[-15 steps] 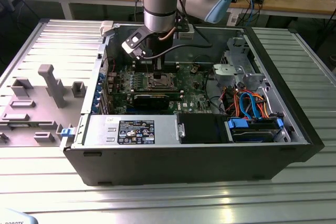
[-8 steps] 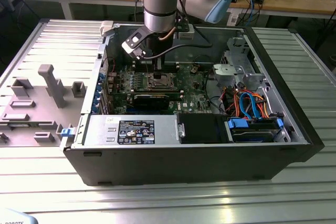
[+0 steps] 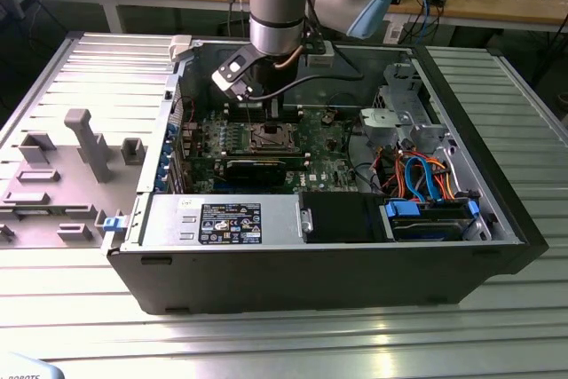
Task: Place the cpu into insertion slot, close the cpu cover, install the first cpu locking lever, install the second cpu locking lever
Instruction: 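Close the cpu cover, then install the first cpu locking lever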
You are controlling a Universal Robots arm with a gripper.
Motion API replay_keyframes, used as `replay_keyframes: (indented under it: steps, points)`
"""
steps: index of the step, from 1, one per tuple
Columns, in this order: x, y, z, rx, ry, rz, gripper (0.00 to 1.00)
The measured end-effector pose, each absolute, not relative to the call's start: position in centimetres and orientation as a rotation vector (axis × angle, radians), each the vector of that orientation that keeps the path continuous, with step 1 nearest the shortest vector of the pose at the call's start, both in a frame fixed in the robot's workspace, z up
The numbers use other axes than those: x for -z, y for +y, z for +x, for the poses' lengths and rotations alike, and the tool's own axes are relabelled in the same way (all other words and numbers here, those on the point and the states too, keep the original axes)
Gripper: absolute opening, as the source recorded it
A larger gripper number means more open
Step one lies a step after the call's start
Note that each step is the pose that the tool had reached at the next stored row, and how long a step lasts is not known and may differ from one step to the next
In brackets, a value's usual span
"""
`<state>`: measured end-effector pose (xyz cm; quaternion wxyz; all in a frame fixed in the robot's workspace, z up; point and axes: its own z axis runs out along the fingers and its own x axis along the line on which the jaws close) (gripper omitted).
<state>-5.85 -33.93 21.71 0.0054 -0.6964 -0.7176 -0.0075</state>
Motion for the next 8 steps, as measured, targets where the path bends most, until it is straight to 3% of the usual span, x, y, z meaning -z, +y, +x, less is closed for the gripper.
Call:
replay_keyframes:
  steps: [8]
  points:
    - [-21.7, -33.94, -5.71, 0.023, -2.247, -2.18, 0.11]
